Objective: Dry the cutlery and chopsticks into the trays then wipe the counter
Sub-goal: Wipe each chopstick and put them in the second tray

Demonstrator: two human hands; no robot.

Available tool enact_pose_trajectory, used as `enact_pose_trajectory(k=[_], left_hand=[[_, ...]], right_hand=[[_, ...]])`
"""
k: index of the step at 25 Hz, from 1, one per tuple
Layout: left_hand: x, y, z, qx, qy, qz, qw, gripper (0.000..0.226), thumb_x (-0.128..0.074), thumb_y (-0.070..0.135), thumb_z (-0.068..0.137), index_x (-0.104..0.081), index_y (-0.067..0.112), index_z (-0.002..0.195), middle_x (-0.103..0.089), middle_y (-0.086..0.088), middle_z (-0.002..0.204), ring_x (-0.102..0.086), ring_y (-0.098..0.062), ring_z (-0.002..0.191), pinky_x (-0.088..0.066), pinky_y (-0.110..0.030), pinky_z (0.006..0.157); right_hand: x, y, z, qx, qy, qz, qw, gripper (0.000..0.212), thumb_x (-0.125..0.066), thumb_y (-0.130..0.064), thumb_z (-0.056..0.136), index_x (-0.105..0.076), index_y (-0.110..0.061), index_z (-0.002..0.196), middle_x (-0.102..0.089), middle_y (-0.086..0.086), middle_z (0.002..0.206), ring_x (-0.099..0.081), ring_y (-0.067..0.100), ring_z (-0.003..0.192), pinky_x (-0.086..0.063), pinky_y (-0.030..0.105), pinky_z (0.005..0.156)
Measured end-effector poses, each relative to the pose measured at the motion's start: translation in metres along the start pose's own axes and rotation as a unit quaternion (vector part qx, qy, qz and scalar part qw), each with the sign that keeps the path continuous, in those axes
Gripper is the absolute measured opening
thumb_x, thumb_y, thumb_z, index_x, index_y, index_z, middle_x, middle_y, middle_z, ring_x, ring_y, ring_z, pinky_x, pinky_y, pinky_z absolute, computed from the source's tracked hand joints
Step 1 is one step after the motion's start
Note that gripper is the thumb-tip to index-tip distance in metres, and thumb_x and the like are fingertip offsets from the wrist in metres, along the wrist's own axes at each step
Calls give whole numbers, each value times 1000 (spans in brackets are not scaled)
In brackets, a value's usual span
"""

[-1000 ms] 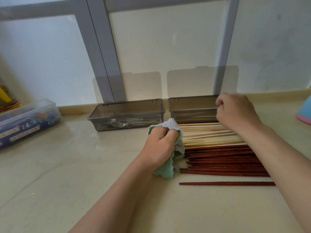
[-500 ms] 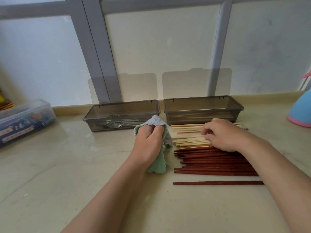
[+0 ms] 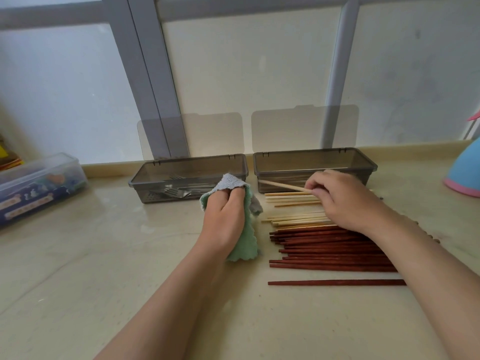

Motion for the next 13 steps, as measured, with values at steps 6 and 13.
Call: enact_pose_trajectory(k=[6,13], left_hand=[[3,5,-5,26,24,-48,998,39,-40,30,104,-48,17,69,-50,3,66,-48,-14,65,-40,-31,63],[12,6,-3,19,60,-85,994,37,-38,29,105,-49,15,72,-48,0,67,-47,-12,59,-42,-31,60]], right_hand=[[-6,-49,-11,93,2,67,993,19,-52,-11,101,-68,-21,103,-61,-8,91,-57,5,84,-45,22,70],[-14,-64,-16,116,9,113,987,17,-56,-8,99,-70,-18,102,-61,-8,84,-55,8,77,-42,15,64]])
Point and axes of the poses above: each hand's wrist, its own z-axis towards the middle knuckle, its own x-axis out of the back of the hand, y = z × x, the point moved 9 cm from there along z, towards the middle knuckle
